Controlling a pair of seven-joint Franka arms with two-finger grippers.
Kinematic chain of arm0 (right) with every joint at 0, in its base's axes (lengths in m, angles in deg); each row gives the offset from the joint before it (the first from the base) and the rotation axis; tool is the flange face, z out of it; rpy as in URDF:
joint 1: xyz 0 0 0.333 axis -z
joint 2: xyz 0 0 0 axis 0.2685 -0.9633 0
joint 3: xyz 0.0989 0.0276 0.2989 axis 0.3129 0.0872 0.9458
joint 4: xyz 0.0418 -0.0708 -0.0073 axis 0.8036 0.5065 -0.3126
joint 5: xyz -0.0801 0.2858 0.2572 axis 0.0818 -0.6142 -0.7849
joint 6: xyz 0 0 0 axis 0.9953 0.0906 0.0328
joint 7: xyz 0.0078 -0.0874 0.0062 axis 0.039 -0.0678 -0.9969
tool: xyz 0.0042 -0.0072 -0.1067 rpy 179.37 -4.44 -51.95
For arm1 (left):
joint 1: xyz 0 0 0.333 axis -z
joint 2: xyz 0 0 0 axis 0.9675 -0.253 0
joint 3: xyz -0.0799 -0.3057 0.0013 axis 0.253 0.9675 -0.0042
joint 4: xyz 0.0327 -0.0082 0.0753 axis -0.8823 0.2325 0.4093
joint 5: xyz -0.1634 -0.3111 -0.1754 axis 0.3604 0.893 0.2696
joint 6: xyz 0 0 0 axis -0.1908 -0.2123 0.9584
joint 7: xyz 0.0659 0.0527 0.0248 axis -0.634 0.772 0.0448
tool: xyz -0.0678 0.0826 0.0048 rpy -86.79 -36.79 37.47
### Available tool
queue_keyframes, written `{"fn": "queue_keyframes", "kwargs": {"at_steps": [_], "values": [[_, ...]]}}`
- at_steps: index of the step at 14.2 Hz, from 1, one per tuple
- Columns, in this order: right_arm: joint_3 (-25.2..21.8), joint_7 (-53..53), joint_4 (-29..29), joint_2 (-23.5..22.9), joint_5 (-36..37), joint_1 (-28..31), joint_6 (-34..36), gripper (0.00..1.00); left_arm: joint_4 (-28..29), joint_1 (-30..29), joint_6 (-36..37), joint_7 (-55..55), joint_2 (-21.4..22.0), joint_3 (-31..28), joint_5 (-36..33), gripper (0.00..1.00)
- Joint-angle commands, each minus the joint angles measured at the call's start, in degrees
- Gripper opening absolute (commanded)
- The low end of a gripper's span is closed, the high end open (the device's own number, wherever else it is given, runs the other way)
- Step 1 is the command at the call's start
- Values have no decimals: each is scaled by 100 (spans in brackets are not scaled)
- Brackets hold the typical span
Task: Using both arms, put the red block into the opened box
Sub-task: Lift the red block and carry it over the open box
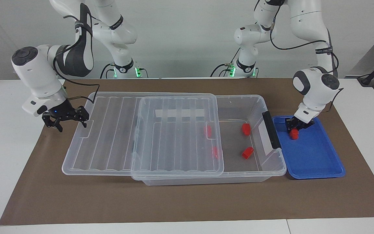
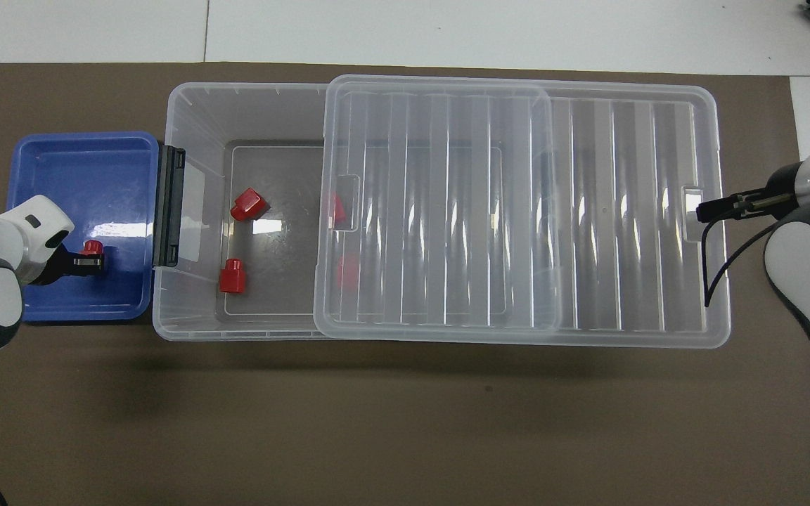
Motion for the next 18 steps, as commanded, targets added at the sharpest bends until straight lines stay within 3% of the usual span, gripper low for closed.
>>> {"fn": "queue_keyframes", "kwargs": {"at_steps": [1,3,5,7,11,15,18], "values": [[24,1083,-378,53,79,-257,534,100,-1746,183,2144,-846,-27,51,-9,0],[42,1936,-572,62,79,-477,728,100,-2435,412,2773,-2037,-28,51,672,0],[42,2456,-888,45,79,-583,1079,100,-2552,527,2705,-3400,-10,60,1395,0],[42,2511,-1160,27,79,-618,1369,100,-2552,658,2547,-4238,-10,86,1696,0],[42,2511,-1733,1,79,-592,2003,100,-1851,1852,819,-5680,95,68,1653,0],[33,2423,-1278,465,43,-548,2162,100,-1472,2529,412,-5956,157,68,1303,0],[33,2414,-863,730,70,-610,2013,100,-639,2952,-632,-5912,35,77,582,0]]}}
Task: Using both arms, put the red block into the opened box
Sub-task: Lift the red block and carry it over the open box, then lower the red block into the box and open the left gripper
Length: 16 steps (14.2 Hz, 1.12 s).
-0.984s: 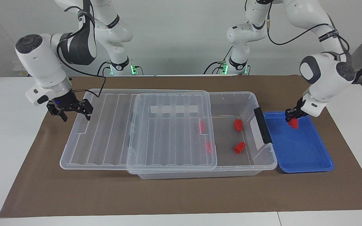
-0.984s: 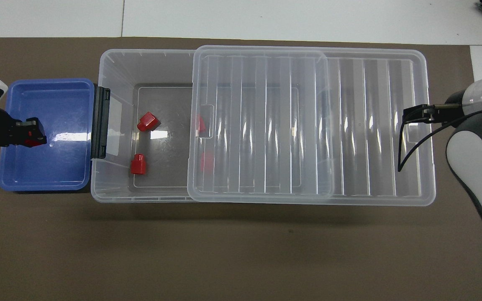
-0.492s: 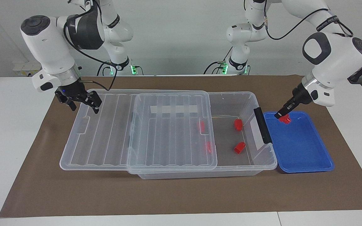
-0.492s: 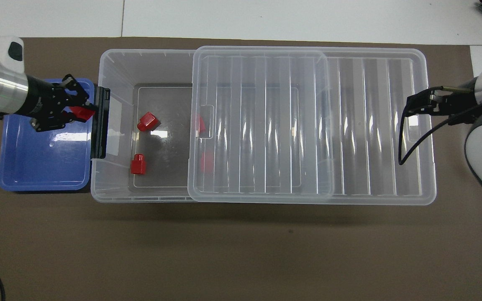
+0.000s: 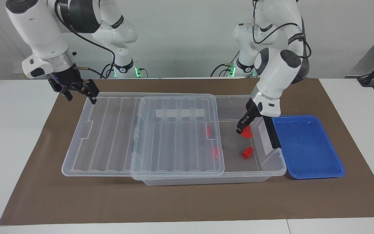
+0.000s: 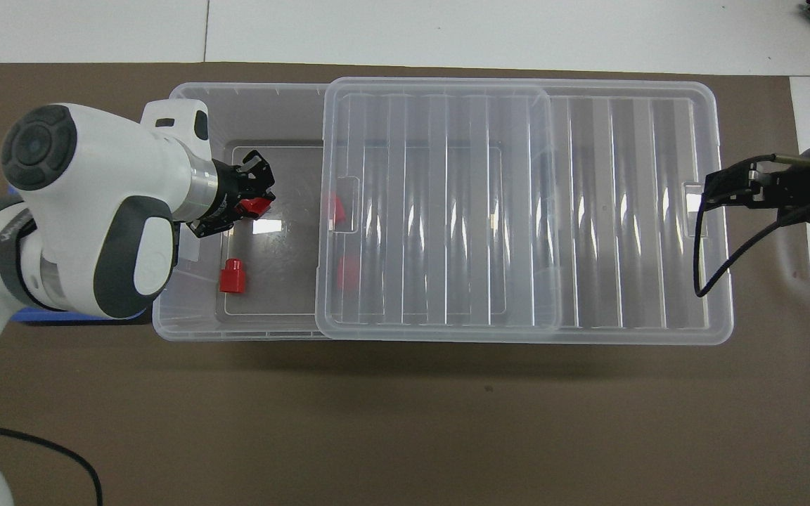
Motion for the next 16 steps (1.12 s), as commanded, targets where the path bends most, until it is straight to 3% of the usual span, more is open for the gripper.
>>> {"fn": "queue_keyframes", "kwargs": {"at_steps": [1,6,11,14,16], "values": [[29,-23,443,305,69,40,-206,100,935,406,-1008,-7,-73,-99,-525,0],[29,-138,329,226,339,67,-242,100,1087,504,-1266,195,-575,-90,-1413,0],[29,-164,39,59,306,50,-110,99,1087,451,-1301,476,-734,-90,-1484,0],[3,-164,-32,50,-176,128,39,99,1061,434,-1267,433,-734,-90,-1476,0],[-6,-155,38,58,-90,85,48,99,982,434,-1205,397,-725,-90,-1441,44]]}}
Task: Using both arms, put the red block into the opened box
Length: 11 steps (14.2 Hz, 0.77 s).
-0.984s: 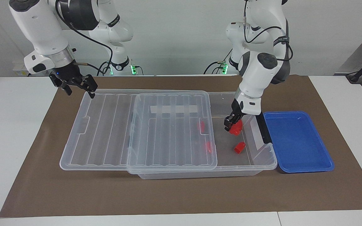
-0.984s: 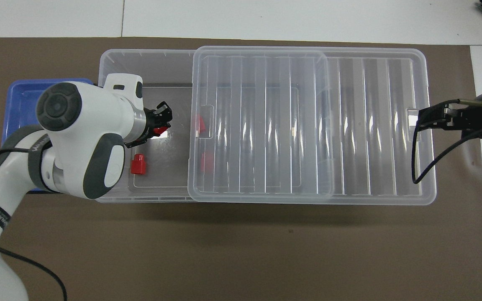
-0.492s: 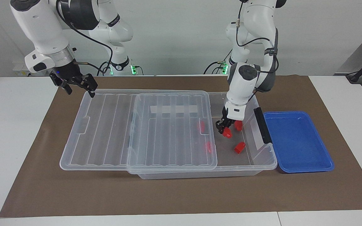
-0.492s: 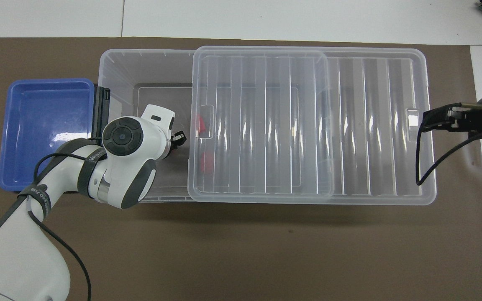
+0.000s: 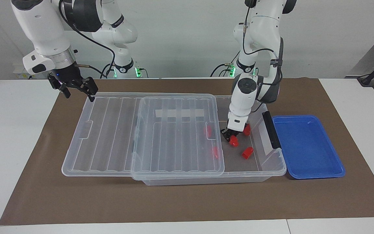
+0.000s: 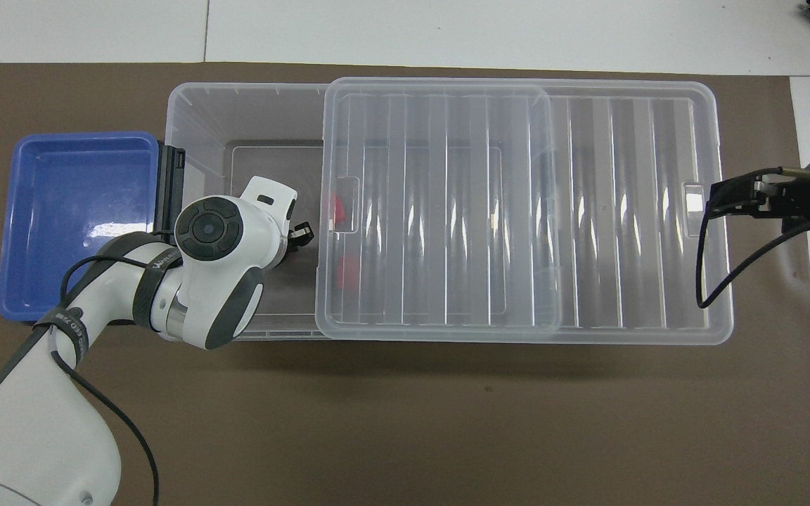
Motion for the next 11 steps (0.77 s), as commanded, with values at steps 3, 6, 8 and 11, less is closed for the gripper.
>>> {"fn": "queue_keyframes", "kwargs": {"at_steps": [3,6,8,11], "values": [[-1,-130,-44,-48,-77,61,114,99,-174,1,26,-141,68,-70,47,100],[-1,-305,105,-4,-59,114,-70,94,-971,-96,1302,-72,252,-88,224,100],[-1,-341,184,-39,-59,228,-342,45,-1832,-113,2823,566,244,-105,189,100],[-1,-411,456,-65,-59,395,-762,0,-2240,-350,3865,1667,506,-123,189,100]]}}
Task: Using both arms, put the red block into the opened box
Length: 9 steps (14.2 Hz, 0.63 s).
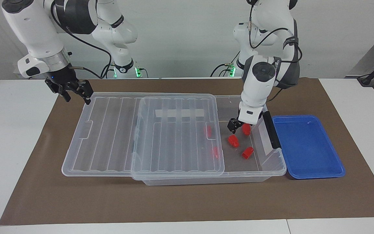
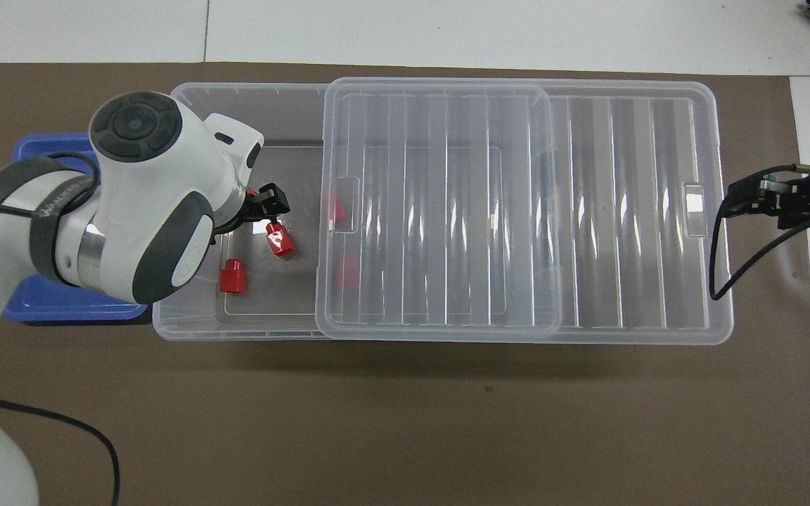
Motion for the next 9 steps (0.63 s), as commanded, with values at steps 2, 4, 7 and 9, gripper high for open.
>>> {"fn": "queue_keyframes", "kwargs": {"at_steps": [2,4,7,9], "values": [[14,-214,486,26,-59,268,-747,0,-213,-268,882,1116,356,-31,42,100],[14,-215,706,17,-59,418,-1098,0,-309,-652,1173,2316,462,-49,33,100],[5,-223,1206,9,-59,628,-1977,0,-336,-1539,1140,3884,463,-40,33,100],[5,-485,1366,-44,-59,847,-2146,0,-336,-2102,1130,4700,471,-49,33,100]]}}
